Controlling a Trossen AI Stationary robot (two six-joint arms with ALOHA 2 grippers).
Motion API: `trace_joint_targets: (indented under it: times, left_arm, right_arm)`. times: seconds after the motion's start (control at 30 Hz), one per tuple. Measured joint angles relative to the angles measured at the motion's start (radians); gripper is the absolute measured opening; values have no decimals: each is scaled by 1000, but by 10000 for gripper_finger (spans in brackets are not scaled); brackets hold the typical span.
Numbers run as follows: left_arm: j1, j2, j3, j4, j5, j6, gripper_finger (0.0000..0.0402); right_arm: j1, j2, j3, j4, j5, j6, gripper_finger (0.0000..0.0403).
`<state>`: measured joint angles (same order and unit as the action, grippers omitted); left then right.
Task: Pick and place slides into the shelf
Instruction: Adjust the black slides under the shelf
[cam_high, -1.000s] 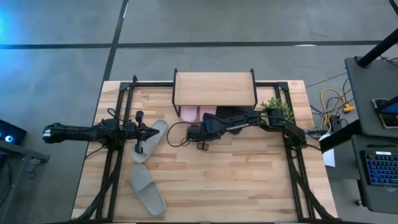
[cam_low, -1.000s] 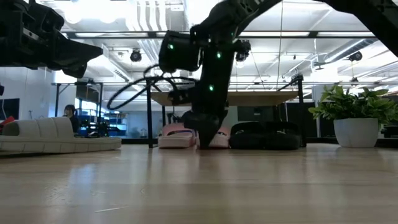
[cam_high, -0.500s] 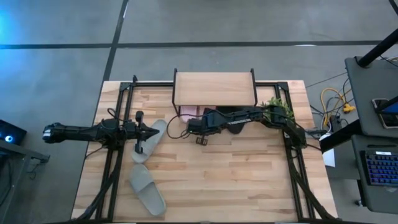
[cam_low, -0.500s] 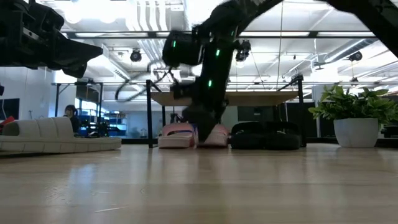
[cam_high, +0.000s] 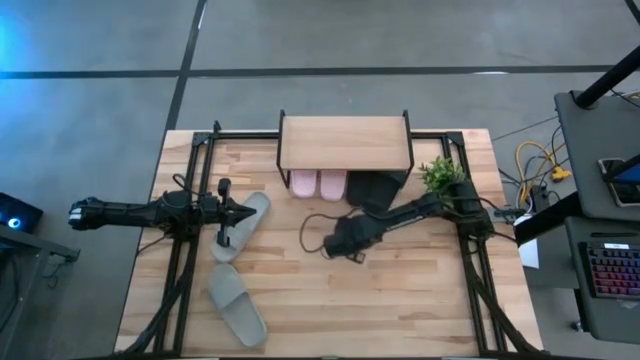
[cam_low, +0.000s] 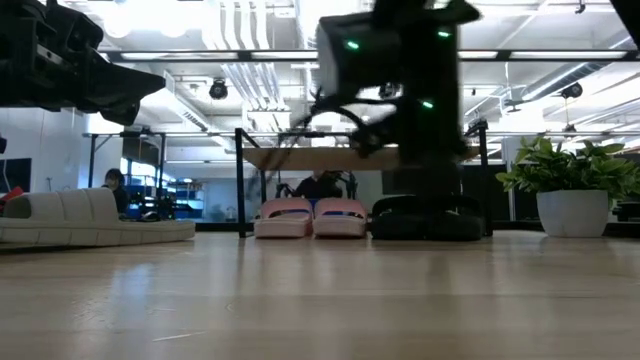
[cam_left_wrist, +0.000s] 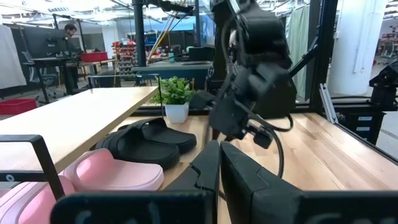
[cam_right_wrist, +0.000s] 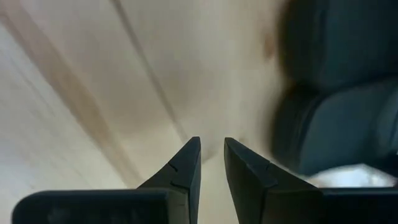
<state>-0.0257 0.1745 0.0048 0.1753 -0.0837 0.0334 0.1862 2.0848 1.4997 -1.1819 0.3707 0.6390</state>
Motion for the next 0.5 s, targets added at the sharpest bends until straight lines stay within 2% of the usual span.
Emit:
trace_joint_targets:
  times: [0.23,0.33,0.5]
  left_arm:
    - [0,1,0,0,0,0,0]
    - [0,0,0,0,0,0,0]
    - [0,0,0,0,0,0,0]
  right_arm:
    - [31,-41,-189,-60,81,244,63]
    - [19,-64,-267,-41,122,276,63]
    - [-36,-104,-358,93,125,242,63]
